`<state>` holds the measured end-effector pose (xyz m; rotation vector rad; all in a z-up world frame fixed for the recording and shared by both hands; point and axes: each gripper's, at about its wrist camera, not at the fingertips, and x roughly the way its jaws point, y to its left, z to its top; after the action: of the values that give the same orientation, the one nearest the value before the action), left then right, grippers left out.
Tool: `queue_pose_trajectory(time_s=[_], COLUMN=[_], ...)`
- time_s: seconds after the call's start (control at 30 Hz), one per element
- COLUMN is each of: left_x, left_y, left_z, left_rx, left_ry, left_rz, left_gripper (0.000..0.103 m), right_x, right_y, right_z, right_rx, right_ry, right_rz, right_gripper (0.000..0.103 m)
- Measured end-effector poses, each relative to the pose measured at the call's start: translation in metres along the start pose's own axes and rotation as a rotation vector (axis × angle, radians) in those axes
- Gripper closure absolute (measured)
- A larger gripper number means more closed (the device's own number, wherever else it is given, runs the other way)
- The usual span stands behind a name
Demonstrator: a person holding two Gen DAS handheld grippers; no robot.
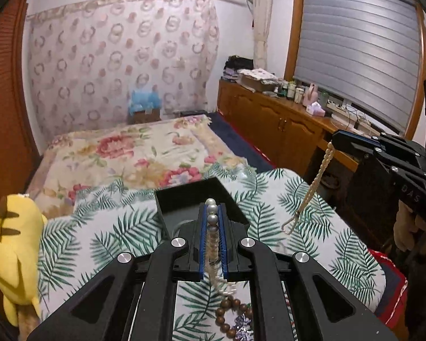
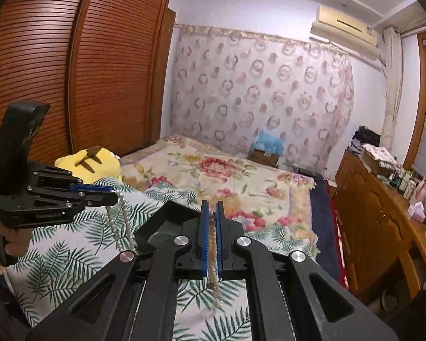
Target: Organize jewelry
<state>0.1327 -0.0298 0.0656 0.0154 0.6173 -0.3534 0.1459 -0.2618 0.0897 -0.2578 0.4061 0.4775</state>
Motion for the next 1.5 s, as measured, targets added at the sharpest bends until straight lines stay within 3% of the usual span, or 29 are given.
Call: queue_pose_trajectory(time_s=[0.77, 1.17, 1.5], left_x=[0.005, 0.053, 0.069], left_y=[0.007, 0.028, 0.034], left_z=[0.077, 0.035, -0.001], left_rx=[0.019, -0.032, -0.039], left_ry=[-0.097, 0.009, 0.070], left_rz=[0.065, 0.071, 0.068], left_gripper=[0.096, 0.096, 0.096], right_x=[0.032, 0.051, 0.101], right_y=[-0.014, -0.023, 0.001], right_z=[0.042, 0.055, 0.024], right_rx=[0.034, 0.076, 0.062], right_ry=[-0.036, -0.049, 0.074], right_rz=[0.039, 0.058, 0.086], right_gripper=[0.098, 0.098, 0.098])
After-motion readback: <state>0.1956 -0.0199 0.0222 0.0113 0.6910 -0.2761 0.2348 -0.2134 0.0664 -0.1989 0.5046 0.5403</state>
